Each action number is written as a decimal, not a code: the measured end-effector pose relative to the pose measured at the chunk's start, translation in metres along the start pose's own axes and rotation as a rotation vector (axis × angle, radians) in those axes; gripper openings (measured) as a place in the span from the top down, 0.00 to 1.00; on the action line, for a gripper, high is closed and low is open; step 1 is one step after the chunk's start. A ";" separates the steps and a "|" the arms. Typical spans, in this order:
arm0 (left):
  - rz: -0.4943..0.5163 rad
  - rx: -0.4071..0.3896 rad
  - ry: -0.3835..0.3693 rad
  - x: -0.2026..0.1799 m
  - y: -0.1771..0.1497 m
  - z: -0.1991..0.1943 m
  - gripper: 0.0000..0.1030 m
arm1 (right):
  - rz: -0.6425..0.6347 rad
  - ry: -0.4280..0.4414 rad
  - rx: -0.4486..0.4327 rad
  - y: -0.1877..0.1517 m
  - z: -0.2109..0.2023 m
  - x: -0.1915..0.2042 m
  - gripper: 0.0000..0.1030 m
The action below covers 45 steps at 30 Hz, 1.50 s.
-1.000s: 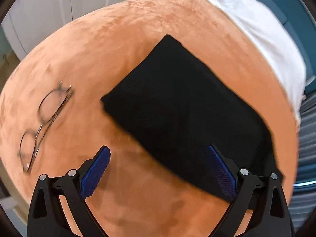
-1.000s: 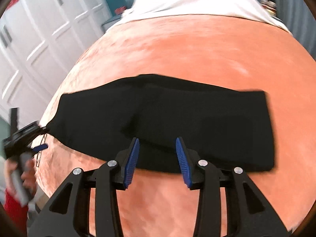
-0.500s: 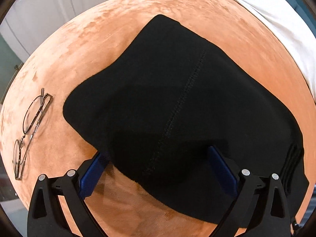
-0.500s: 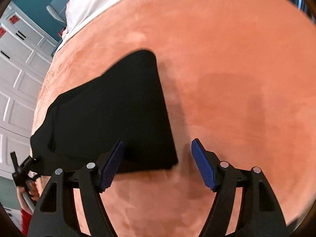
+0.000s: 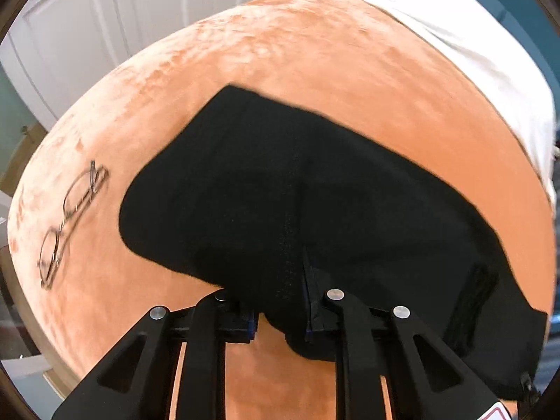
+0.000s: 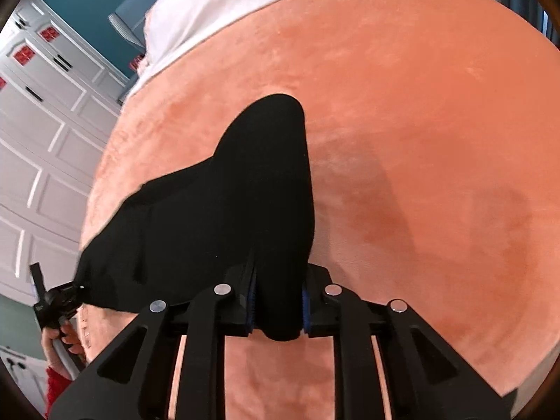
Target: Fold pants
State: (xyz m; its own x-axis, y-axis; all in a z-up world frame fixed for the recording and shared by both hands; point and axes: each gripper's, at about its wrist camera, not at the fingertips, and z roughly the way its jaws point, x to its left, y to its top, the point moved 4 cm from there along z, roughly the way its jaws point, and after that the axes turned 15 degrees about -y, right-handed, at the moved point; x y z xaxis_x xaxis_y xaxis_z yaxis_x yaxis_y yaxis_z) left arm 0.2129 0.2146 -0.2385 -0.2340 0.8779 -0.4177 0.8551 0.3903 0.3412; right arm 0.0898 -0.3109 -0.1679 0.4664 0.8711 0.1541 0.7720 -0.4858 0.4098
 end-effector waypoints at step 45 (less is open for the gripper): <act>-0.151 0.112 -0.156 0.052 -0.096 -0.050 0.29 | -0.586 -0.144 -0.077 -0.099 0.064 0.180 0.80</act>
State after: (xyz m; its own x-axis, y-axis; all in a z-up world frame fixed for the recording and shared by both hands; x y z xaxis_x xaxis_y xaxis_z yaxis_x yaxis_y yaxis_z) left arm 0.0955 0.2362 -0.2510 -0.2963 0.7552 -0.5847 0.8640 0.4729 0.1730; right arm 0.1250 -0.1105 -0.2384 0.0309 0.9708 -0.2378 0.8868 0.0831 0.4545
